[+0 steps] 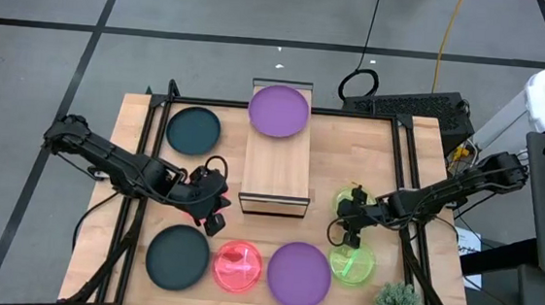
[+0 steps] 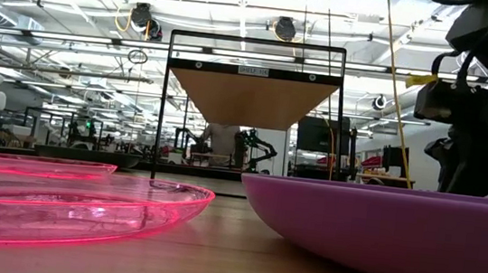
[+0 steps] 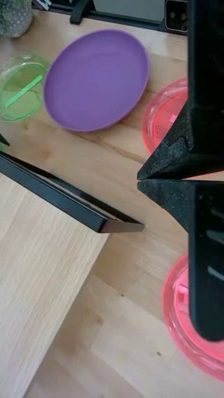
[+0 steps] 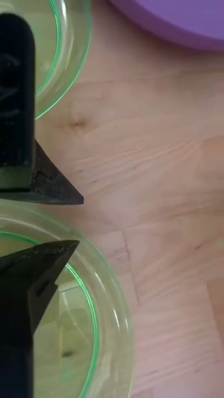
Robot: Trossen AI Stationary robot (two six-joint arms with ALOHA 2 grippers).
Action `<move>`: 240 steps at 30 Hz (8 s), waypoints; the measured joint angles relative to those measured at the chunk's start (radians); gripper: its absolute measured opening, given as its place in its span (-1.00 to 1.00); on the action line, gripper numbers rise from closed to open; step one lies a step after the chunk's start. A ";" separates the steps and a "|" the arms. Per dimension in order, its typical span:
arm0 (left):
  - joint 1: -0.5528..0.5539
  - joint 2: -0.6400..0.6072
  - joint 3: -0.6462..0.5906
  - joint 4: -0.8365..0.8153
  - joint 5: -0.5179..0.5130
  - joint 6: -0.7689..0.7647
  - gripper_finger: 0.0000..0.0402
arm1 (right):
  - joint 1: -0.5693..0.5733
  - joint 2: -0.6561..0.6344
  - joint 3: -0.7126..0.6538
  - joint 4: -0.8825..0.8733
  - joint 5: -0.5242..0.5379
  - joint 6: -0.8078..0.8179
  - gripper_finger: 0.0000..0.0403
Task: Place and stack plates onto a shelf
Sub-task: Put the top green plate on the shelf
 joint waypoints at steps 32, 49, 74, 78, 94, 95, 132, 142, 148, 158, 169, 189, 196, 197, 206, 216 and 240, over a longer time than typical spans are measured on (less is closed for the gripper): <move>0.000 -0.001 0.000 0.000 -0.003 0.008 -0.99 | 0.000 -0.074 0.011 0.006 -0.006 0.079 -1.00; 0.000 -0.001 0.000 0.000 -0.004 0.048 -0.99 | 0.000 -0.223 0.012 0.003 -0.006 0.221 -1.00; 0.000 -0.001 0.000 0.000 -0.039 0.109 -0.99 | 0.000 -0.341 0.098 -0.024 0.058 0.264 -1.00; 0.000 -0.001 0.000 0.000 -0.055 0.109 -0.99 | 0.000 -0.341 0.123 -0.031 0.077 0.281 -1.00; 0.038 -0.001 0.000 0.001 -0.057 0.101 -0.99 | 0.000 -0.341 0.346 -0.356 0.100 0.211 -1.00; 0.039 -0.001 0.000 0.001 -0.057 0.101 -0.99 | -0.001 -0.340 0.366 -0.382 0.109 0.209 -1.00; 0.108 -0.001 0.000 0.400 -0.043 0.134 -0.67 | -0.234 -0.002 0.924 -0.400 -0.108 -0.552 -1.00; 0.157 -0.002 0.050 0.569 -0.036 0.606 -0.16 | -0.257 0.061 0.924 -0.329 -0.275 -0.570 -1.00; 0.238 -0.001 0.050 0.567 0.091 0.773 -0.19 | -0.288 0.089 0.924 -0.288 -0.373 -0.588 -1.00; 0.324 -0.001 0.050 0.510 0.312 0.876 -0.19 | -0.296 0.126 0.924 -0.263 -0.423 -0.578 -1.00; 0.372 -0.001 0.050 0.421 0.549 0.977 -0.19 | -0.296 0.148 0.924 -0.235 -0.452 -0.575 -1.00; 0.378 0.055 0.050 0.359 0.521 1.108 -0.45 | -0.302 0.147 0.924 -0.224 -0.449 -0.543 -1.00; 0.376 0.071 0.050 0.406 0.511 1.131 -0.55 | -0.323 0.147 0.924 -0.225 -0.450 -0.530 -1.00; 0.377 0.070 0.050 0.405 0.511 1.132 -0.57 | -0.327 0.147 0.924 -0.225 -0.450 -0.530 -1.00; 0.376 0.069 0.050 0.404 0.511 1.130 -0.62 | -0.333 0.147 0.924 -0.210 -0.447 -0.530 -0.98; 0.376 0.069 0.050 0.431 0.513 1.138 -0.62 | -0.339 0.147 0.924 -0.203 -0.416 -0.531 -0.69; 0.386 0.072 0.050 0.392 0.435 0.868 -0.62 | -0.674 0.137 0.885 -0.705 -0.154 -0.210 -0.65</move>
